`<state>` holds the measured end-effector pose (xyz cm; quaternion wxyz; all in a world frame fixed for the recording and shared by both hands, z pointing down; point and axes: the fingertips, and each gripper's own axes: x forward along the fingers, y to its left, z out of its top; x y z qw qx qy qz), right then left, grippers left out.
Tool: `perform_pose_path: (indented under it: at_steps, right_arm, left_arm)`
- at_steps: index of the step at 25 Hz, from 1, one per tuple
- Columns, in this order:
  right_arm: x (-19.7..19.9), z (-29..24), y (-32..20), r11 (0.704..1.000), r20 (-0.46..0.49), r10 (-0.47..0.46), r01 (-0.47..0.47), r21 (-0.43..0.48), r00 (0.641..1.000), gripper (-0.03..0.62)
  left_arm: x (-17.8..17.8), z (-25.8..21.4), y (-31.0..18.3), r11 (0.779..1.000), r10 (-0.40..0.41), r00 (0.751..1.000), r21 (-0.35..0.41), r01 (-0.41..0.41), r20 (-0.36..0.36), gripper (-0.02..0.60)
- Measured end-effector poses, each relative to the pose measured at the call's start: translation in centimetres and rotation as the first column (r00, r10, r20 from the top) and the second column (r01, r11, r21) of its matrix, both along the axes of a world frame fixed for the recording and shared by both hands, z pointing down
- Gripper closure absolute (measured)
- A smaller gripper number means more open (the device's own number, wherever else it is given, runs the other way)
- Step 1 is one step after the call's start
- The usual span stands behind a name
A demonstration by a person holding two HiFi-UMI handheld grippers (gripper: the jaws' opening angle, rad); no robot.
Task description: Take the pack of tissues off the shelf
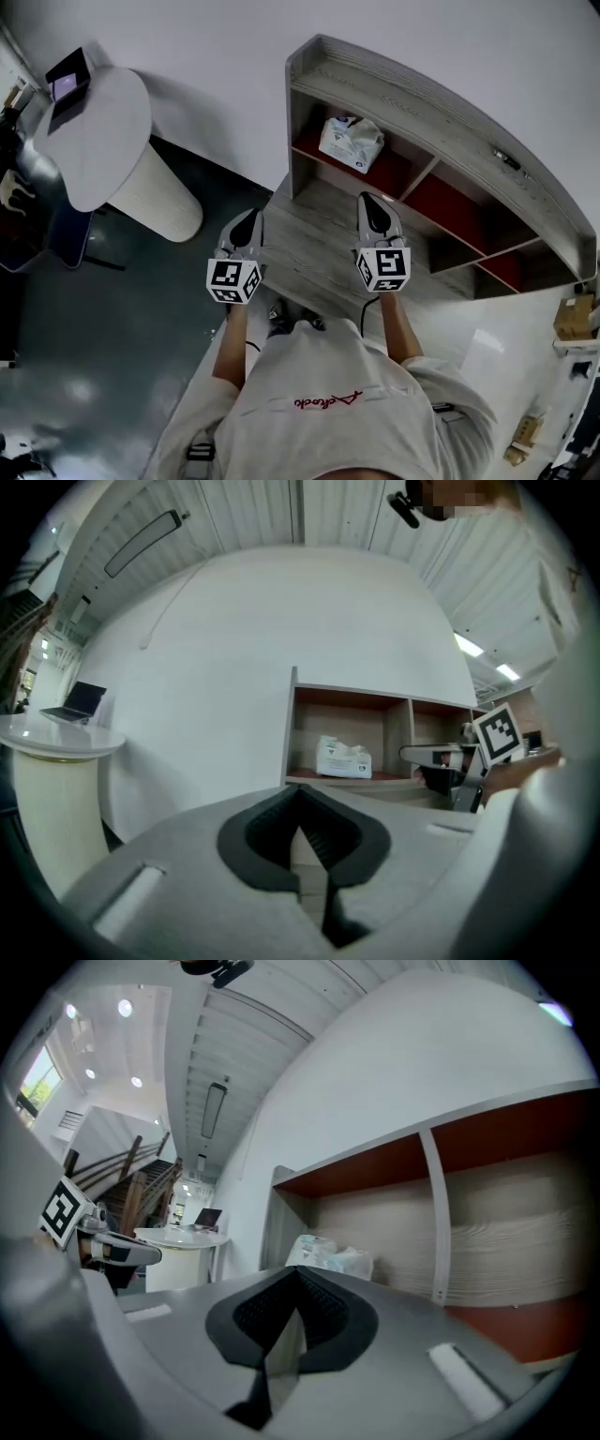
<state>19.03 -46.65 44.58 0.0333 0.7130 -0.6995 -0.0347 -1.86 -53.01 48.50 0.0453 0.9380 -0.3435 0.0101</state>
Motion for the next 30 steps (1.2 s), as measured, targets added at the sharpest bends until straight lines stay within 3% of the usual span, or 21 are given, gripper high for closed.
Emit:
perform_pose_path:
  at_steps: [8, 13, 17, 20, 21, 22, 25, 30]
  right_arm:
    - [3.4, 0.4, 1.1, 0.983, 0.001, 0.183, -0.183, -0.012, 0.983, 0.588]
    - [5.6, 1.0, 2.3, 0.962, 0.013, 0.274, -0.274, -0.022, 0.962, 0.588]
    - [6.3, 1.4, 2.1, 0.953, 0.019, 0.302, -0.301, -0.027, 0.953, 0.586]
    - [5.8, 1.6, 1.1, 0.962, 0.036, 0.271, -0.271, -0.027, 0.962, 0.586]
    - [5.5, 1.6, 0.5, 0.967, 0.045, 0.255, -0.254, -0.027, 0.966, 0.549]
    - [5.3, 1.6, 0.0, 0.97, 0.054, 0.241, -0.24, -0.029, 0.969, 0.456]
    - [5.0, 1.9, -1.5, 0.975, 0.071, 0.222, -0.219, -0.046, 0.972, 0.33]
    - [4.3, 2.5, -3.2, 0.976, 0.058, 0.208, -0.203, -0.071, 0.977, 0.293]
  left_arm:
    - [6.4, -0.6, -2.8, 0.979, 0.206, 0.978, 0.005, -0.206, -0.016, 0.581]
    - [9.1, -0.2, -3.1, 0.959, 0.285, 0.959, -0.006, -0.285, -0.003, 0.581]
    - [10.3, -0.1, -3.5, 0.947, 0.32, 0.947, -0.009, -0.32, 0.004, 0.581]
    - [10.4, 0.2, -3.7, 0.943, 0.331, 0.943, -0.015, -0.331, 0.011, 0.581]
    - [10.4, 0.2, -3.8, 0.943, 0.332, 0.943, -0.016, -0.332, 0.013, 0.581]
    - [10.3, 0.3, -4.0, 0.943, 0.332, 0.943, -0.017, -0.331, 0.014, 0.581]
    - [10.0, 0.4, -4.7, 0.946, 0.324, 0.946, -0.018, -0.323, 0.018, 0.581]
    - [9.3, 0.7, -5.5, 0.951, 0.307, 0.951, -0.025, -0.307, 0.02, 0.581]
